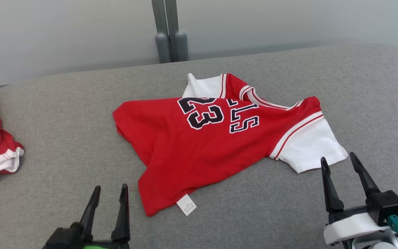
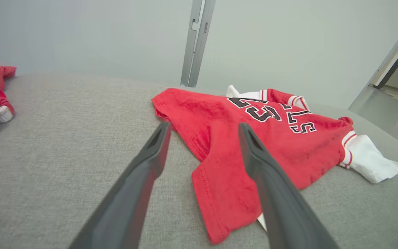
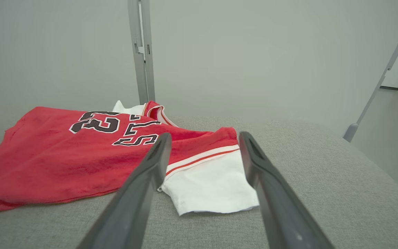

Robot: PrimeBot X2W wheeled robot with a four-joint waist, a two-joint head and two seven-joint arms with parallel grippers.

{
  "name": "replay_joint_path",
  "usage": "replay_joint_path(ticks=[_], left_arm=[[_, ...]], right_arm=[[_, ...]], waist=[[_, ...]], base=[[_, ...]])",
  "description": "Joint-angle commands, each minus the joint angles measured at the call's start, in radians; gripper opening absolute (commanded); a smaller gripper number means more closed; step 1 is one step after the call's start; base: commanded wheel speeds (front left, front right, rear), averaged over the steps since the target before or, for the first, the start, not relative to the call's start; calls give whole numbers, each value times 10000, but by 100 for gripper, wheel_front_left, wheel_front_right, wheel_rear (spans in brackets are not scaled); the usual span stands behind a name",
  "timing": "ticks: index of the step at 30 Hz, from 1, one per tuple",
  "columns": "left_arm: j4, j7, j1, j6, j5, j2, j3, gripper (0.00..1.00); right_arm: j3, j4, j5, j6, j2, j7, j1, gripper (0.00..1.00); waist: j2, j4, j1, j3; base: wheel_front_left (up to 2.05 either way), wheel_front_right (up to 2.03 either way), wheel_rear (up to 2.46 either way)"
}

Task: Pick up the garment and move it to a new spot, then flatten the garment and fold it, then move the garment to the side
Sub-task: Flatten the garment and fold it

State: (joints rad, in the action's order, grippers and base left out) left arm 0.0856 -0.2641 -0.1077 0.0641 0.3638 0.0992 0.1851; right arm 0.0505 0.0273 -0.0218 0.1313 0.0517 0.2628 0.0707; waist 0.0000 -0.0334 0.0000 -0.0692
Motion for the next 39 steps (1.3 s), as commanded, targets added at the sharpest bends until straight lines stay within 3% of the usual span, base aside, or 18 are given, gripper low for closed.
replay_joint_path(ticks=[1, 7, 14, 39], left_arm=[[-230, 3, -403, 0, -343, -95, -326, 100], [-469, 2, -1070, 247, -1041, -428, -1642, 100], [110, -1, -925, 507, -904, -478, -2513, 100], [271, -2, -737, 673, -1015, -479, -1937, 100]], right_arm=[[36, -89, -87, -10, 80, 29, 183, 100], [95, -107, -178, -10, 179, 31, 376, 100], [65, 470, -192, -10, 120, 29, 577, 100], [-24, 604, -48, -10, 9, 31, 282, 100]], waist=[[0, 217, 0, 409], [0, 338, 0, 624], [0, 333, 0, 801], [0, 504, 0, 655]], base=[[0, 0, 0], [0, 0, 0], [0, 0, 0], [0, 0, 0]])
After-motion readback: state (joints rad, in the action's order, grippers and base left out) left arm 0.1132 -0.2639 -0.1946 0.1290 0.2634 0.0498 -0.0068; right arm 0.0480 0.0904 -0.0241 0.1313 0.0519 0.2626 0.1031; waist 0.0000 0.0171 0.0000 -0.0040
